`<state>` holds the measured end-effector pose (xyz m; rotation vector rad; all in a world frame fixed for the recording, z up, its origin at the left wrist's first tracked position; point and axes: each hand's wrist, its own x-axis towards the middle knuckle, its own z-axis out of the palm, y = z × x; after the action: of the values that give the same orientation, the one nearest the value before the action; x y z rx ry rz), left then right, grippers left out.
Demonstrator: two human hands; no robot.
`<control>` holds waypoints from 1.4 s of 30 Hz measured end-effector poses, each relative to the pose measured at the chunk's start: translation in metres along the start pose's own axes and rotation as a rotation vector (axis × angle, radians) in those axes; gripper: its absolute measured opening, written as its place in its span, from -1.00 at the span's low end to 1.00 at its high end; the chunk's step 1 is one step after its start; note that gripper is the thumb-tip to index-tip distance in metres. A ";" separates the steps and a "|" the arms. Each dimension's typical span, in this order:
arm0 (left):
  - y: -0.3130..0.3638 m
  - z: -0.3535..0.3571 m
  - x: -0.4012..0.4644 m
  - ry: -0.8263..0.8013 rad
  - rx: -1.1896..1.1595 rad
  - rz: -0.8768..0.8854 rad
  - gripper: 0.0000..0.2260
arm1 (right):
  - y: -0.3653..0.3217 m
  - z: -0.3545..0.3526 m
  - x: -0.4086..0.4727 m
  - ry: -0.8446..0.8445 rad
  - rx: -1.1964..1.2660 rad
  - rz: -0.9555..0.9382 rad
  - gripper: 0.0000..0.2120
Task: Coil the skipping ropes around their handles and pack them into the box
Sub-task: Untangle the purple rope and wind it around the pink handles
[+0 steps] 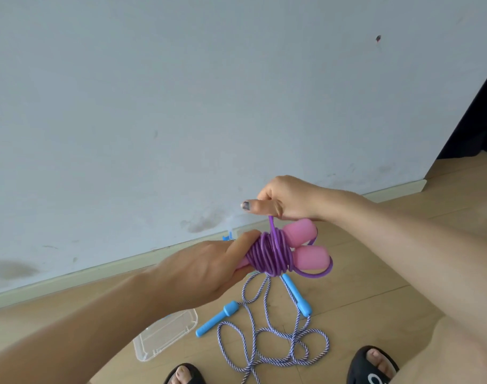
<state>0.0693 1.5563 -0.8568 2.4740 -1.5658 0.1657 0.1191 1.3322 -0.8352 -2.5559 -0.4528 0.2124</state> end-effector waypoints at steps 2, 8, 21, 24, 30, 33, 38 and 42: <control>-0.002 0.000 -0.001 0.048 -0.080 -0.020 -0.62 | 0.006 0.003 -0.004 -0.090 0.329 0.127 -0.45; -0.024 -0.006 0.009 0.264 -0.261 -0.324 -0.70 | 0.023 0.006 -0.019 -0.092 0.722 0.288 -0.68; -0.025 0.007 0.028 0.213 -0.108 -0.503 -0.76 | -0.008 -0.001 -0.035 -0.021 1.295 0.364 -0.87; -0.017 0.008 0.033 0.199 0.085 -0.499 -0.74 | -0.016 -0.001 -0.034 0.093 1.281 0.474 -0.65; -0.005 0.006 0.035 0.285 0.030 -0.541 -0.76 | -0.022 0.008 -0.029 0.283 1.216 0.446 -0.69; -0.001 0.002 0.031 0.280 -0.105 -0.541 -0.65 | -0.022 0.009 -0.026 0.293 1.197 0.376 -0.71; 0.000 -0.020 0.036 0.243 -0.692 -0.783 -0.57 | -0.029 0.018 -0.023 0.267 1.009 0.280 -0.69; -0.005 -0.021 0.037 0.326 -0.961 -0.771 -0.68 | -0.039 0.025 -0.019 0.248 0.963 0.291 -0.56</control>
<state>0.0899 1.5308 -0.8293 1.9085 -0.3166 -0.2426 0.0846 1.3685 -0.8349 -1.6476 0.1210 0.1586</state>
